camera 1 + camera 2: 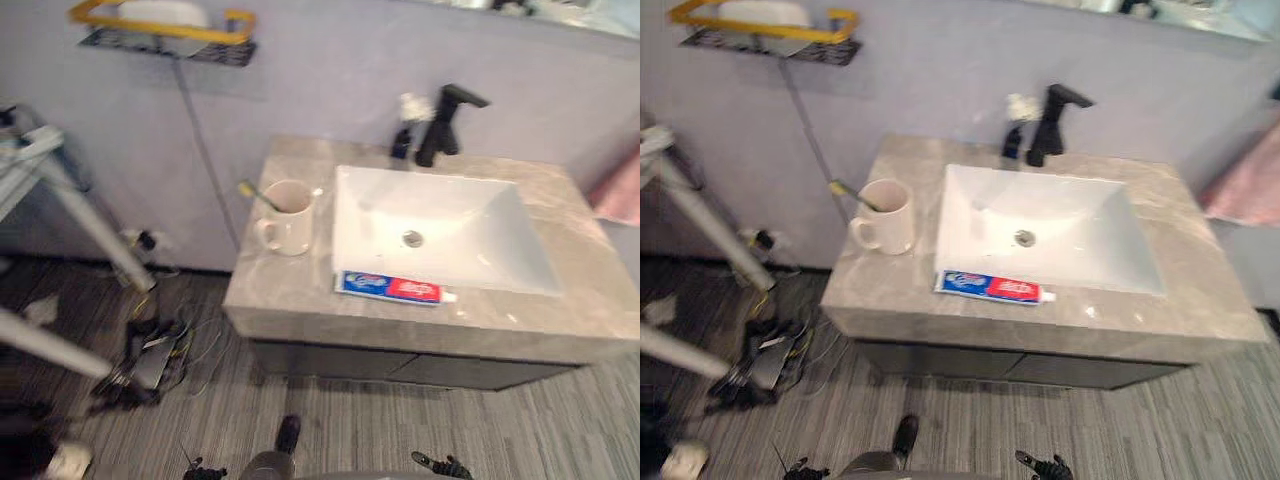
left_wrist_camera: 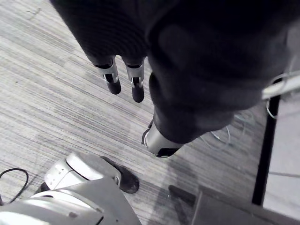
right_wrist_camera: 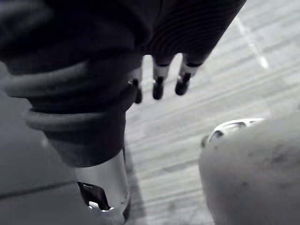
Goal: Organize washtable
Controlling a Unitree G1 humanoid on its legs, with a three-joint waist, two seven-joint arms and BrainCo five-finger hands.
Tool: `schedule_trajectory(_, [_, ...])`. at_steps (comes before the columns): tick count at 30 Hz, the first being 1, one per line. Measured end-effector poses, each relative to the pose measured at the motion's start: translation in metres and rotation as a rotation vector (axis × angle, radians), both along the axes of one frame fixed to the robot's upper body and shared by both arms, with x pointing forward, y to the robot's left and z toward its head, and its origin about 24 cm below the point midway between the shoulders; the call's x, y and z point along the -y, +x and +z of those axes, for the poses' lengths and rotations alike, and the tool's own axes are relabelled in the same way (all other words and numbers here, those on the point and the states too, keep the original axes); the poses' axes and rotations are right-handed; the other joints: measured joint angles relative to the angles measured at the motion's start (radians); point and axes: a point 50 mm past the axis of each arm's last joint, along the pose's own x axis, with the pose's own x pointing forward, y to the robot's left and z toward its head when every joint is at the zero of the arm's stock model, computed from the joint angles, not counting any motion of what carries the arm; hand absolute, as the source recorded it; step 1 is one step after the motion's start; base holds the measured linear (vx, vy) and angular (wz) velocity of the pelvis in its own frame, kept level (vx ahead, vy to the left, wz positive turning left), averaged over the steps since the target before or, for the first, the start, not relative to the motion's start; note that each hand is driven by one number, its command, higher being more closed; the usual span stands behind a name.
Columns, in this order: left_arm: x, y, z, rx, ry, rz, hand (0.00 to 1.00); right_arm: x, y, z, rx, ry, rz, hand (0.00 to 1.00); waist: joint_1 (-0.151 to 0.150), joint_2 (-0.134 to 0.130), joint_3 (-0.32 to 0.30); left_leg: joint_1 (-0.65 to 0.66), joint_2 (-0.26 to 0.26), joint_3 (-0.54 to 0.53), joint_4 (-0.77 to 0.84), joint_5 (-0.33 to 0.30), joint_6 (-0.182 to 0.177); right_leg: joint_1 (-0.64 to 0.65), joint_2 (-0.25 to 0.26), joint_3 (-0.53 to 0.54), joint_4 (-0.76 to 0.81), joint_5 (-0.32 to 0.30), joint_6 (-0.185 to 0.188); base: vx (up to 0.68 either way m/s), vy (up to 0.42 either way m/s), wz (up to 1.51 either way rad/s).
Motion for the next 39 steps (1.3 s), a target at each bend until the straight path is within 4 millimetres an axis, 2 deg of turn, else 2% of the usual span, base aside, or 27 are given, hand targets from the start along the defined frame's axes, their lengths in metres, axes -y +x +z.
schedule_trajectory(1, [-0.002,0.006,0.001,0.015,0.005,0.002,0.00,-0.004,0.007,0.001,0.026,0.010,0.013,0.00,0.002,-0.014,0.028,-0.091,0.006,0.176,0.309,-0.040,0.032,0.000,-0.049,-0.041,0.020,-0.002,0.002,0.02,0.073,1.03])
schedule_trajectory(2, [0.000,0.003,0.000,0.009,0.000,0.013,0.00,-0.003,0.009,0.002,0.036,0.005,0.013,0.00,-0.001,-0.003,0.033,-0.107,0.025,0.205,0.428,-0.099,0.025,0.004,-0.056,-0.048,0.047,-0.005,0.006,0.06,0.122,0.70])
schedule_trajectory(3, [0.007,-0.002,-0.002,-0.002,-0.016,0.027,0.00,0.002,0.008,0.003,0.040,-0.009,0.007,0.00,-0.005,0.034,0.038,-0.105,0.058,0.226,0.511,-0.167,0.005,0.002,-0.038,-0.043,0.090,-0.006,0.006,0.00,0.139,0.32])
schedule_trajectory(4, [0.016,-0.007,-0.004,-0.013,-0.037,0.031,0.00,0.012,0.004,0.004,0.043,-0.028,-0.023,0.00,-0.007,0.088,0.032,-0.079,0.069,0.199,0.477,-0.236,0.005,-0.012,-0.020,-0.028,0.137,-0.013,0.005,-0.04,0.190,0.45])
schedule_trajectory(5, [0.012,-0.006,-0.004,-0.010,-0.028,0.026,0.00,0.010,0.003,0.003,0.038,-0.017,-0.041,0.00,-0.015,0.084,0.028,-0.035,0.036,0.187,0.379,-0.224,0.010,-0.015,-0.028,0.035,0.131,-0.038,-0.026,-0.06,0.139,0.44])
schedule_trajectory(7, [0.009,-0.007,-0.003,-0.008,-0.019,0.026,0.00,0.003,0.001,0.002,0.035,0.005,-0.058,0.00,-0.017,0.058,0.011,-0.010,0.027,0.182,0.298,-0.178,0.017,-0.029,0.000,0.079,0.089,-0.031,-0.035,-0.01,0.039,0.18])
schedule_trajectory(8, [0.008,-0.010,-0.003,-0.016,-0.017,0.027,0.00,0.000,-0.001,0.001,0.032,0.014,-0.067,0.00,-0.019,0.066,0.010,-0.005,0.027,0.180,0.265,-0.156,0.020,-0.046,0.017,0.090,0.058,-0.026,-0.033,-0.01,0.008,-0.06])
schedule_trajectory(10, [0.006,-0.012,-0.003,-0.029,-0.011,0.017,0.00,0.001,-0.001,0.001,0.034,0.015,-0.086,0.00,-0.026,0.054,0.001,0.037,0.019,0.183,0.195,-0.119,0.015,-0.052,0.056,0.102,-0.018,0.024,-0.029,-0.01,-0.019,-0.14])
schedule_trajectory(11, [0.007,-0.012,-0.003,-0.032,-0.010,0.007,0.00,0.001,-0.001,0.001,0.034,0.017,-0.095,0.00,-0.026,0.052,-0.003,0.055,0.019,0.184,0.172,-0.109,0.016,-0.042,0.060,0.111,-0.027,0.030,-0.023,0.02,-0.039,-0.10])
schedule_trajectory(14, [0.012,-0.012,-0.004,-0.043,-0.022,-0.053,0.00,0.002,-0.005,0.001,0.027,0.018,-0.106,0.00,-0.027,0.073,-0.013,0.146,0.021,0.193,0.006,-0.033,0.002,-0.030,0.065,0.130,-0.029,0.034,-0.025,0.02,-0.053,-0.11])
schedule_trajectory(15, [0.010,-0.012,-0.004,-0.048,-0.018,-0.079,0.00,0.006,-0.009,0.000,0.021,0.026,-0.154,0.00,-0.031,0.067,-0.004,0.193,0.032,0.221,-0.015,-0.054,0.008,0.000,0.087,0.178,-0.045,0.100,-0.010,0.03,-0.016,-0.02])
schedule_trajectory(24, [0.011,-0.012,-0.004,-0.049,-0.020,-0.076,0.00,0.007,-0.009,0.000,0.019,0.026,-0.160,0.00,-0.029,0.068,-0.006,0.205,0.019,0.230,-0.015,-0.050,0.014,0.017,0.080,0.178,-0.082,0.100,-0.010,0.03,-0.016,-0.03])
schedule_trajectory(29, [0.012,-0.015,-0.006,-0.050,-0.035,-0.048,0.00,0.010,-0.018,-0.003,-0.013,0.037,-0.229,0.00,-0.031,0.074,-0.015,0.233,0.000,0.226,-0.014,-0.050,0.014,0.065,0.068,0.172,-0.133,0.097,-0.006,-0.02,-0.025,0.03])
schedule_trajectory(32, [0.015,-0.017,-0.007,-0.054,-0.053,-0.043,0.00,0.021,-0.027,-0.004,-0.035,0.028,-0.302,0.00,-0.032,0.088,-0.023,0.238,-0.006,0.224,-0.014,-0.048,0.013,0.077,0.064,0.169,-0.148,0.097,-0.005,-0.06,-0.042,0.00])
schedule_trajectory(35, [0.015,-0.018,-0.007,-0.056,-0.063,-0.053,0.00,0.029,-0.038,-0.005,-0.064,0.025,-0.371,0.00,-0.043,0.091,-0.023,0.237,-0.007,0.225,-0.013,-0.044,0.008,0.077,0.064,0.175,-0.156,0.095,-0.003,-0.08,-0.040,-0.06])
schedule_trajectory(36, [0.015,-0.020,-0.008,-0.060,-0.067,-0.055,0.00,0.035,-0.040,-0.004,-0.059,0.020,-0.427,0.00,-0.052,0.090,-0.023,0.235,-0.009,0.227,-0.013,-0.043,0.006,0.076,0.064,0.180,-0.163,0.095,-0.003,-0.09,-0.027,-0.17])
schedule_trajectory(39, [0.011,-0.022,-0.007,-0.064,-0.067,-0.052,0.00,0.062,-0.051,0.001,-0.037,-0.026,-0.620,0.00,-0.056,0.087,-0.021,0.234,-0.021,0.229,-0.014,-0.046,0.000,0.067,0.054,0.193,-0.166,0.073,0.010,-0.10,-0.022,-0.19])
